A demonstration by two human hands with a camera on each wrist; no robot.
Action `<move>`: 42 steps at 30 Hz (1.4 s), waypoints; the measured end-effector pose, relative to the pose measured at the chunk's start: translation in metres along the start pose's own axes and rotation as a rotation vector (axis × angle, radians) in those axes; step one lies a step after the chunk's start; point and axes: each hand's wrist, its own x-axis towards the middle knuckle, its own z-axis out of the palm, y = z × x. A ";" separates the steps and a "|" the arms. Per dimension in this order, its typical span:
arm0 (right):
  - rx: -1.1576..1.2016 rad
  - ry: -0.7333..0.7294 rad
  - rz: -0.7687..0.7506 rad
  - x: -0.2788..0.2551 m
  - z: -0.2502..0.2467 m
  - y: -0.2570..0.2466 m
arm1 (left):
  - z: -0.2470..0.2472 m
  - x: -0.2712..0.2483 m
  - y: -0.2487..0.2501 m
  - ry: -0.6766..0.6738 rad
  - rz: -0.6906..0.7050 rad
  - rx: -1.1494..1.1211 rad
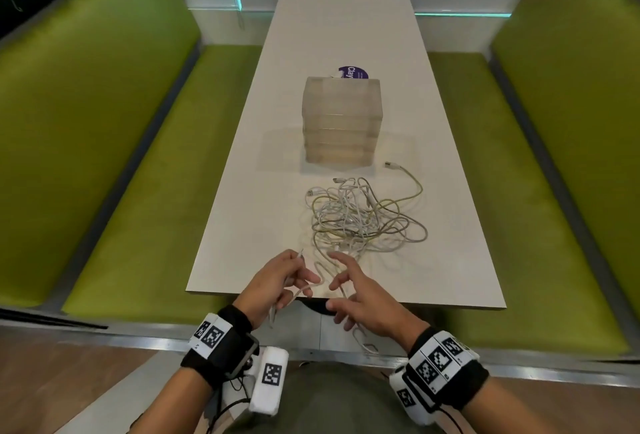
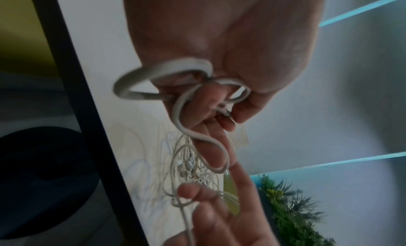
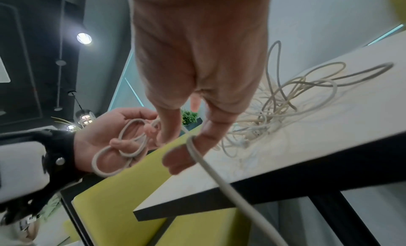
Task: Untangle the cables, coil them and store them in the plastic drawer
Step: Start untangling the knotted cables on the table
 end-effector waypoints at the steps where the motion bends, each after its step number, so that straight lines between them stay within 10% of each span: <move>1: 0.008 0.009 -0.025 0.001 0.000 -0.002 | 0.002 0.000 0.000 -0.008 -0.002 0.021; 20: -0.587 -0.422 -0.051 0.018 -0.007 0.002 | 0.000 0.009 0.026 0.106 0.403 -0.349; 32: -0.392 -0.137 -0.141 0.006 -0.041 -0.027 | -0.004 0.011 0.048 0.133 0.592 -0.274; 42: -0.676 0.016 -0.018 0.039 -0.035 -0.002 | 0.003 0.015 0.030 0.120 0.478 -0.166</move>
